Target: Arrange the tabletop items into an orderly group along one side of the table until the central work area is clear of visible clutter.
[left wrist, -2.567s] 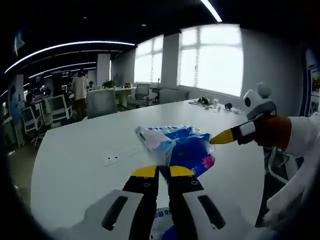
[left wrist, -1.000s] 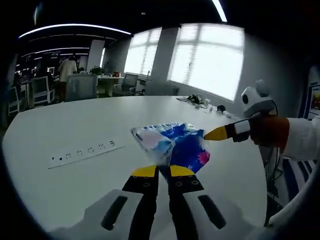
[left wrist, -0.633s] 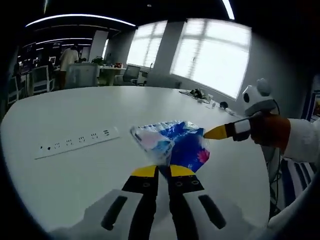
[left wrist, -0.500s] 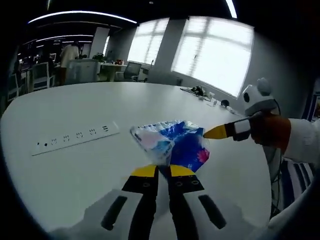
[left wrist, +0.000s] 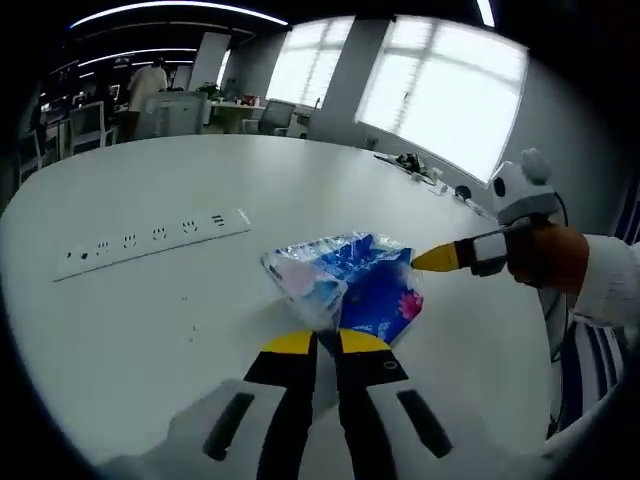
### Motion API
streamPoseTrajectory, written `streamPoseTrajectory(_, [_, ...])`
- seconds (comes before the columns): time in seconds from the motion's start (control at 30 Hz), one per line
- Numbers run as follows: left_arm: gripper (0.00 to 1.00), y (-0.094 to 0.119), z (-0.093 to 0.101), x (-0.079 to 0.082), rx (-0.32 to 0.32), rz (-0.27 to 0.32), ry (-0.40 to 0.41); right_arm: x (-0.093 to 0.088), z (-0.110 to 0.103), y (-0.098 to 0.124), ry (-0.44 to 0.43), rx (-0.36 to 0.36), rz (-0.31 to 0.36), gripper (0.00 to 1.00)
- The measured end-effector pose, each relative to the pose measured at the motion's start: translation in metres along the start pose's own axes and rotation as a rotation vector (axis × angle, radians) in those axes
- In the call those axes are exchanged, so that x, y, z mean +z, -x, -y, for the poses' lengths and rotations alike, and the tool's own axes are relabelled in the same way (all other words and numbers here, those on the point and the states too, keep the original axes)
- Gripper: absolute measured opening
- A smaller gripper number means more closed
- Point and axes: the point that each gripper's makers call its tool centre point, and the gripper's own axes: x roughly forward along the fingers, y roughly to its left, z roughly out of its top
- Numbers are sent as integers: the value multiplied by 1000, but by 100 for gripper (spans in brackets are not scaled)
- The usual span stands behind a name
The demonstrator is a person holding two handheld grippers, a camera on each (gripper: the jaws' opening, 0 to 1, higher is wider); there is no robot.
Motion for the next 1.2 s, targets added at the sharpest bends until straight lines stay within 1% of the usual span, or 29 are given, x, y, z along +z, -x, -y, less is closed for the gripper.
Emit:
streamPoseTrajectory(0.03, [4, -2, -1, -3, 2, -10, 7, -1, 0, -1, -3, 1, -3, 0])
streamPoseTrajectory(0.2, [4, -9, -5, -6, 0, -19, 25, -2, 4, -1, -1, -6, -9, 0])
streamPoseTrajectory(0.43, [4, -15, -1, -13, -13, -42, 31, -9, 13, -2, -1, -21, -25, 0])
streamPoseTrajectory(0.5, [4, -17, 0, -16, -14, -50, 23, -10, 14, -3, -3, -24, -28, 0])
streamPoseTrajectory(0.6, [4, -18, -4, -16, -3, -53, 23, -12, 15, -4, -8, -25, -32, 0])
streamPoseTrajectory(0.67, [5, -19, -6, -17, -1, -62, 5, -12, 16, -5, -7, -27, -34, 0])
streamPoseTrajectory(0.73, [6, -19, -4, -19, -1, -71, 5, -12, 17, -5, 4, -33, -35, 0])
streamPoseTrajectory(0.83, [8, -17, -6, -25, 19, -95, -17, -11, 17, -6, 6, -35, -36, 0])
streamPoseTrajectory(1.0, [10, -14, -5, -26, 26, -97, -9, -12, 20, -8, 20, -41, -40, 0])
streamPoseTrajectory(1.1, [9, -13, -1, -25, 19, -93, -7, -12, 21, -8, 15, -40, -41, 0])
streamPoseTrajectory(1.2, [9, -15, -1, -24, 16, -90, -9, -11, 21, -8, 24, -36, -33, 0])
